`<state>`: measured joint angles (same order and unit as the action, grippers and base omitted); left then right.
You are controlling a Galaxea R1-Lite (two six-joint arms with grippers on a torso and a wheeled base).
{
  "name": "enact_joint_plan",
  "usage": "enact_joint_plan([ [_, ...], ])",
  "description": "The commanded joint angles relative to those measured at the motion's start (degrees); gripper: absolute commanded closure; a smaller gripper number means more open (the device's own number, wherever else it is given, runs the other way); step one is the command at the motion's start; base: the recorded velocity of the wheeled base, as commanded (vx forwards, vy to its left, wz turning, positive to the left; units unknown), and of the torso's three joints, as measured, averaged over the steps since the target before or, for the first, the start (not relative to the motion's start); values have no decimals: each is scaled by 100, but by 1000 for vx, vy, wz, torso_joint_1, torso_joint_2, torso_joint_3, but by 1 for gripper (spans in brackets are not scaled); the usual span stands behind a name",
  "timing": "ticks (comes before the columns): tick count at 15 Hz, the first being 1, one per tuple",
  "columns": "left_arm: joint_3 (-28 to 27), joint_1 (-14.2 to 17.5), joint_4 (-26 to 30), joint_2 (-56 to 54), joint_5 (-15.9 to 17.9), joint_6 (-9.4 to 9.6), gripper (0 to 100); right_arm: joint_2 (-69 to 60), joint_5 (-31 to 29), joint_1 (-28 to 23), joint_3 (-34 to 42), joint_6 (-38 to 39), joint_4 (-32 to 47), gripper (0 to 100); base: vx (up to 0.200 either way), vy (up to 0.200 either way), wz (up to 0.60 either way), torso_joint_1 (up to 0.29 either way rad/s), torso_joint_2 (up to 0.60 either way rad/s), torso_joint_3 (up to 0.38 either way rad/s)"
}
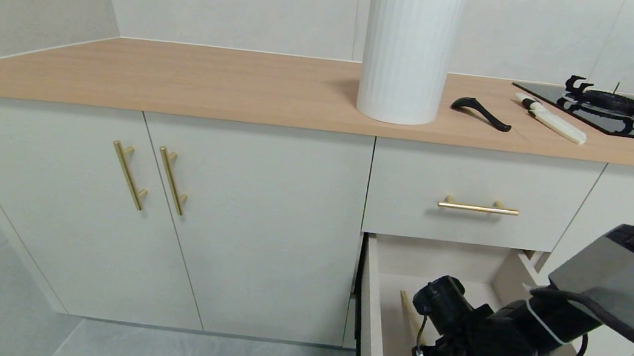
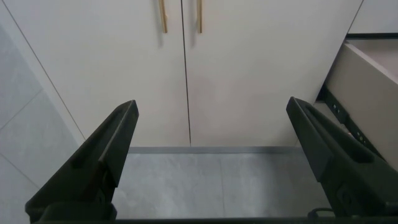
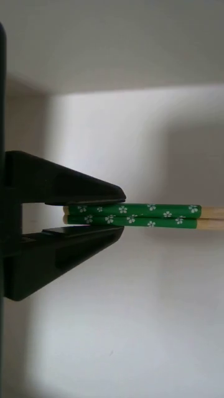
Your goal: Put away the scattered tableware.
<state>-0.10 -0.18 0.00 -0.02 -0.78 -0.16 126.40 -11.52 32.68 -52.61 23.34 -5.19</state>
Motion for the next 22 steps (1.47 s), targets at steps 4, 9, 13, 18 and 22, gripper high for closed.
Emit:
enact_joint_plan([
  [4,1,1,0,2,-1,-2,0,438,-87,1,6,12,-254,100,0,0,0,0,0,0],
  [9,1,1,0,2,-1,-2,0,455,-105,1,-3,21,-289,0,0,0,0,0,0,0],
  [13,1,1,0,2,-1,-2,0,429,-105,1,-12,21,-289,0,0,0,0,0,0,0],
  [18,1,1,0,2,-10,-2,0,-1443,-105,-333,331,-164,-201,0,0,0,0,0,0,0],
  [22,1,1,0,2,-1,-2,0,-2867,-43,-843,199,-946,853,0,0,0,0,0,0,0],
])
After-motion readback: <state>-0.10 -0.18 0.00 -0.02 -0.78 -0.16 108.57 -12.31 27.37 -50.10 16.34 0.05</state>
